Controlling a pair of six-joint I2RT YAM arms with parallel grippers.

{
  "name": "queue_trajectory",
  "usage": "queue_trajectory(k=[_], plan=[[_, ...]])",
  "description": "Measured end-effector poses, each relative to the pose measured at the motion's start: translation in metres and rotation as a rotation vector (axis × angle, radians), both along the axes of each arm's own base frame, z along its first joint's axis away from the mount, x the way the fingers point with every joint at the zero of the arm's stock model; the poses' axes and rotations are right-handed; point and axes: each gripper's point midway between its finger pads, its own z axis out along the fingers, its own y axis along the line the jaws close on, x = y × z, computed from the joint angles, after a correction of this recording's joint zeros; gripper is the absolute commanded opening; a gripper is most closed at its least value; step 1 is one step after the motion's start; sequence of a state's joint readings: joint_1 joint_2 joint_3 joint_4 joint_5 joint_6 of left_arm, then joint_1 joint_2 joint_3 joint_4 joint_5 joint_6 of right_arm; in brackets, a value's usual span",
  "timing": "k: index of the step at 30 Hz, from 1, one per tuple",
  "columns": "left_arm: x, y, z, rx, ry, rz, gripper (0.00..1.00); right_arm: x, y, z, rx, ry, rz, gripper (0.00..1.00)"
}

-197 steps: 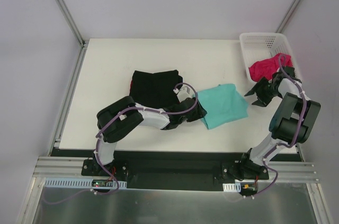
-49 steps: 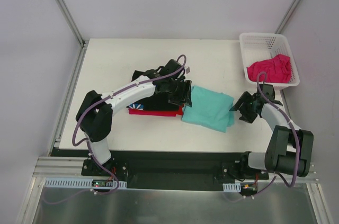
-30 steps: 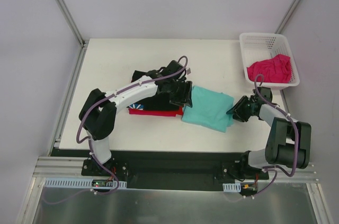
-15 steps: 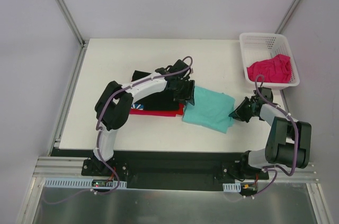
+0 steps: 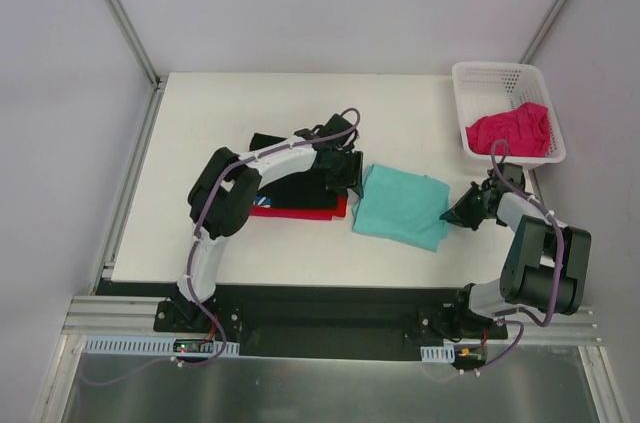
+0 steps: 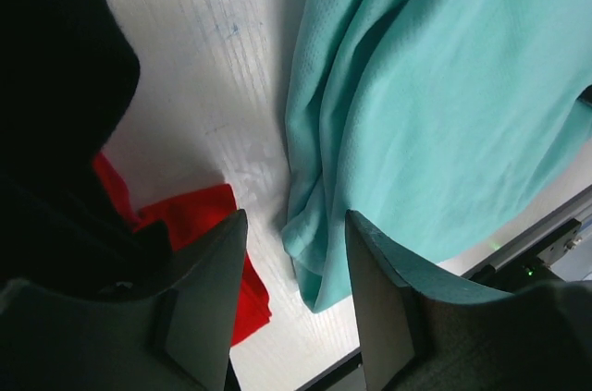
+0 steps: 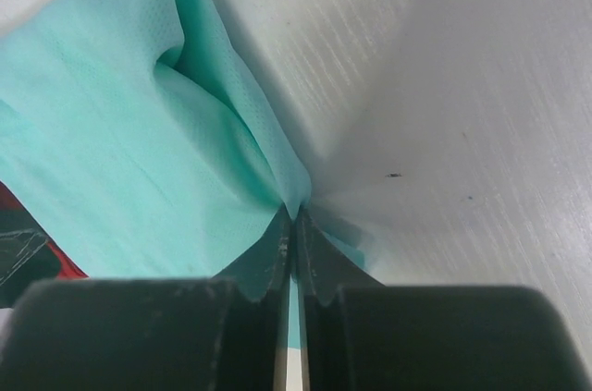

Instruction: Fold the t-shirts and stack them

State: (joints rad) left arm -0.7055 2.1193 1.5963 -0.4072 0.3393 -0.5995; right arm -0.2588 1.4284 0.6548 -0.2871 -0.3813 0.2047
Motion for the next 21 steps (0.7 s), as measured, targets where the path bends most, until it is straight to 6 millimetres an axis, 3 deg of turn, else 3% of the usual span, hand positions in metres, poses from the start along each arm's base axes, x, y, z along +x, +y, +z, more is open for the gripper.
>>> queue_trajectory(k=[12,21], plan=[[0.013,-0.012,-0.016,-0.049,-0.023,0.054,0.46,0.001,0.000,0.000,0.003,0.008,0.007,0.04],[0.021,-0.023,-0.016,-0.125,-0.047,0.093,0.47,0.003,0.002,-0.001,0.024,0.017,0.014,0.03]])
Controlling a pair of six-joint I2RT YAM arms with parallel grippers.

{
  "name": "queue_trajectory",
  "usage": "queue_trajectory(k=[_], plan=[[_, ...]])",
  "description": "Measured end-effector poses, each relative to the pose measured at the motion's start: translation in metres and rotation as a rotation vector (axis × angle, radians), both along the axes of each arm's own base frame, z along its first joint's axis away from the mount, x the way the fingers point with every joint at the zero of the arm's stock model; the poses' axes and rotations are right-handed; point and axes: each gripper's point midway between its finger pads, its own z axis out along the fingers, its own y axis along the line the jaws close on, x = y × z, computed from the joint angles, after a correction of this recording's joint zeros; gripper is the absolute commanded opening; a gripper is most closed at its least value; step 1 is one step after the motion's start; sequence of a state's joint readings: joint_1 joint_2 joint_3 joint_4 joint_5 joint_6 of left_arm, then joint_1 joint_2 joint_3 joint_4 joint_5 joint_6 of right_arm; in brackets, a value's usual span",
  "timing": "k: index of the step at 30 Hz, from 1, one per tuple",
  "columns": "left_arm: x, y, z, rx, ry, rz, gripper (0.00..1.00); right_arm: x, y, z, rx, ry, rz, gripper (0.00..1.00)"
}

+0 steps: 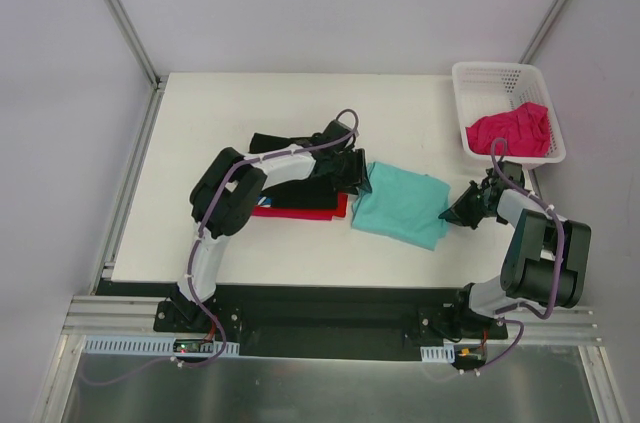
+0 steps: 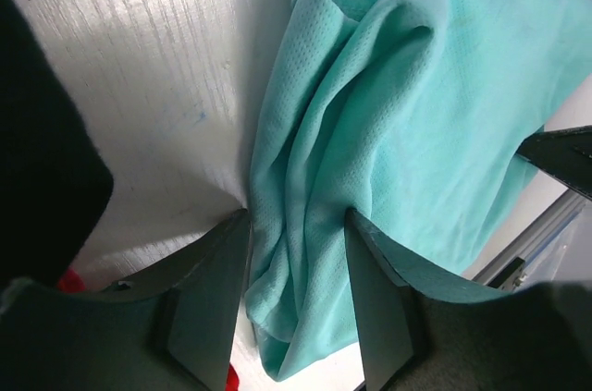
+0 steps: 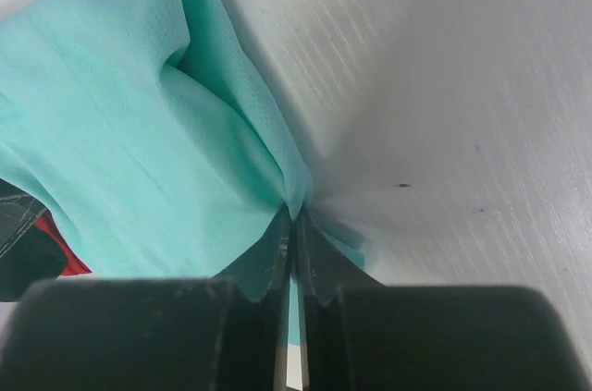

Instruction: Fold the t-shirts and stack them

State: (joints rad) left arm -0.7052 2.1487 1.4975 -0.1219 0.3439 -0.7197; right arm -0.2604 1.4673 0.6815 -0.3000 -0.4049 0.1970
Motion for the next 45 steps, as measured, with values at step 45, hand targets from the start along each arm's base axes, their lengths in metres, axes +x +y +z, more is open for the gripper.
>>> queue_trajectory(k=[45], plan=[[-0.020,-0.002,0.011,-0.133,-0.008,0.019,0.68,0.005,0.005,0.004,0.040,0.004,0.022,0.01]])
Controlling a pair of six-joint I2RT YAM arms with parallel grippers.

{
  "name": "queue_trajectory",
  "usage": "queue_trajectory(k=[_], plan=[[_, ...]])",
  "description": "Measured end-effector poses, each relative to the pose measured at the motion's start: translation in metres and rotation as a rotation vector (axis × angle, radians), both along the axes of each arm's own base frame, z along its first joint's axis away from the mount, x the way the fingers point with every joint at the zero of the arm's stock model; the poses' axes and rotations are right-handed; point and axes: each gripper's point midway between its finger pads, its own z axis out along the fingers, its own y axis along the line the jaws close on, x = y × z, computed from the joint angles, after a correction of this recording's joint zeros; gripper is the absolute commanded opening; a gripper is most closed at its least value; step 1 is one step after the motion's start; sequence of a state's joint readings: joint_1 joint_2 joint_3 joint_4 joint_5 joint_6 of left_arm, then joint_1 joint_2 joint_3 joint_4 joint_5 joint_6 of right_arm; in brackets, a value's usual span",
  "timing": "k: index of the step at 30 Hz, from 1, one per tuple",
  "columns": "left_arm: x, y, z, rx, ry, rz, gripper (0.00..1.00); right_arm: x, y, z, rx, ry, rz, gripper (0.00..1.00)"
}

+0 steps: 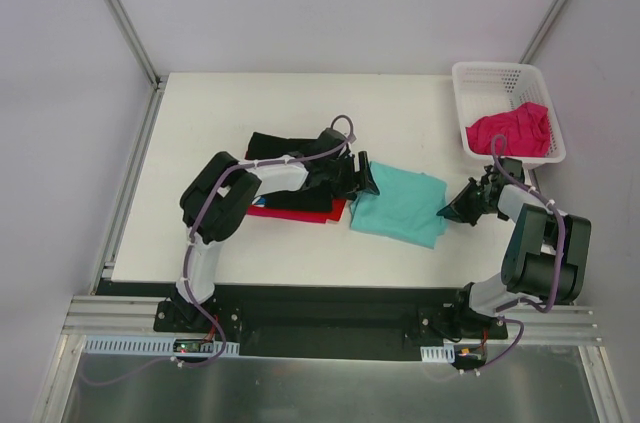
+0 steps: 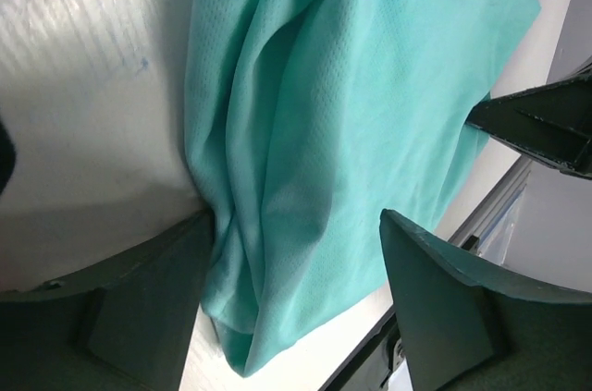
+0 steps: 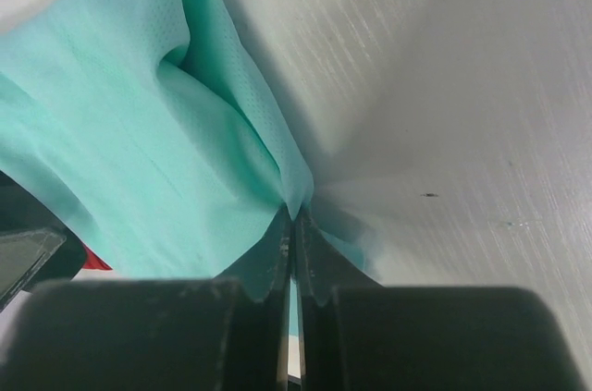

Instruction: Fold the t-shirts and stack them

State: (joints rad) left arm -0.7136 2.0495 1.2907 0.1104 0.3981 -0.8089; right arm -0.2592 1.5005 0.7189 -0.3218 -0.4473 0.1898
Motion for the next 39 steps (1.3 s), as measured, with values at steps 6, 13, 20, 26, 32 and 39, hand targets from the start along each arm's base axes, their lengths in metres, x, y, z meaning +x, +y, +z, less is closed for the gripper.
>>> queue_trajectory(k=[6,13,20,26,32,39], plan=[[0.005,-0.010,-0.004,-0.034,0.018,0.008,0.59,-0.001,0.001,-0.003,0.007,0.013,0.003,0.01],[0.007,-0.012,-0.013,-0.037,0.036,0.028,0.19,-0.001,0.003,-0.005,0.012,0.021,0.007,0.05],[0.006,-0.011,-0.019,-0.030,0.043,0.030,0.18,0.001,0.004,-0.006,0.017,0.026,0.009,0.32],[0.006,-0.010,-0.020,-0.035,0.038,0.030,0.18,0.006,0.006,0.000,0.032,0.010,0.012,0.48],[0.006,-0.011,-0.020,-0.036,0.036,0.030,0.19,0.007,0.005,0.000,0.029,0.012,0.011,0.48],[0.006,-0.010,-0.021,-0.038,0.034,0.030,0.19,0.000,-0.002,0.001,-0.027,0.028,0.004,0.47]])
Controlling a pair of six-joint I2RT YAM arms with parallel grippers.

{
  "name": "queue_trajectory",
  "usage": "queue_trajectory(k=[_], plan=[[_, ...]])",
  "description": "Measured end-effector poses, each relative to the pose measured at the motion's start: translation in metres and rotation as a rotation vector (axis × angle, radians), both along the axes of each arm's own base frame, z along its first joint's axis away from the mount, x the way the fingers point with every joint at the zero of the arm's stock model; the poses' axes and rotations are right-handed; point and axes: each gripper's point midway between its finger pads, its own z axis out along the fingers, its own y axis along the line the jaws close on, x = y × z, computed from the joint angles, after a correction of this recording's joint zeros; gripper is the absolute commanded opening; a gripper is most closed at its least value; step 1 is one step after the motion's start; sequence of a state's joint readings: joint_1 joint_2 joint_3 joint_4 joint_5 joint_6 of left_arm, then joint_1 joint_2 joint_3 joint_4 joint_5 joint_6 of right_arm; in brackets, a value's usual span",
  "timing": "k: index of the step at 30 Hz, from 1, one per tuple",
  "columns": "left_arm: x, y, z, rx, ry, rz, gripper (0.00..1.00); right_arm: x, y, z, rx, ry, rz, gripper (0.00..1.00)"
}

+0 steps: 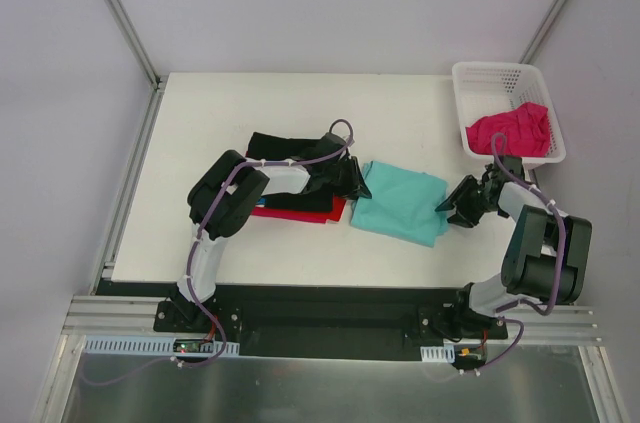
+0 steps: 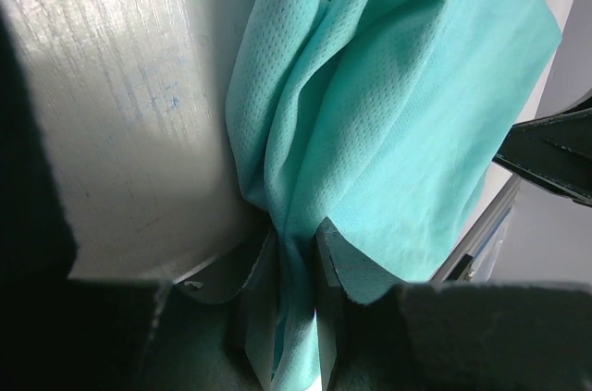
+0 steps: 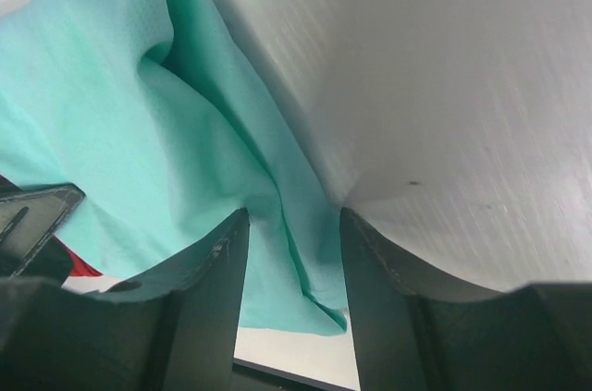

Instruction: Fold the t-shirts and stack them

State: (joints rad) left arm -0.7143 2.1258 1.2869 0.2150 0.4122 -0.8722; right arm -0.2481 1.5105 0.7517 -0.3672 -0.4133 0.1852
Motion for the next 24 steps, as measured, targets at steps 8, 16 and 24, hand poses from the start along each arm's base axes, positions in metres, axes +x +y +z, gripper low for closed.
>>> queue_trajectory(k=[8,16,24], plan=[[0.000,0.000,0.001,-0.002,-0.004,0.000,0.19,-0.005,-0.007,0.015,-0.062,-0.030,-0.007,0.52],[-0.001,0.000,0.001,-0.002,-0.004,-0.001,0.19,-0.007,0.000,0.011,-0.016,-0.016,0.009,0.66],[-0.001,0.000,0.001,-0.002,-0.004,-0.001,0.19,-0.004,0.009,0.005,0.077,-0.005,0.005,0.67]])
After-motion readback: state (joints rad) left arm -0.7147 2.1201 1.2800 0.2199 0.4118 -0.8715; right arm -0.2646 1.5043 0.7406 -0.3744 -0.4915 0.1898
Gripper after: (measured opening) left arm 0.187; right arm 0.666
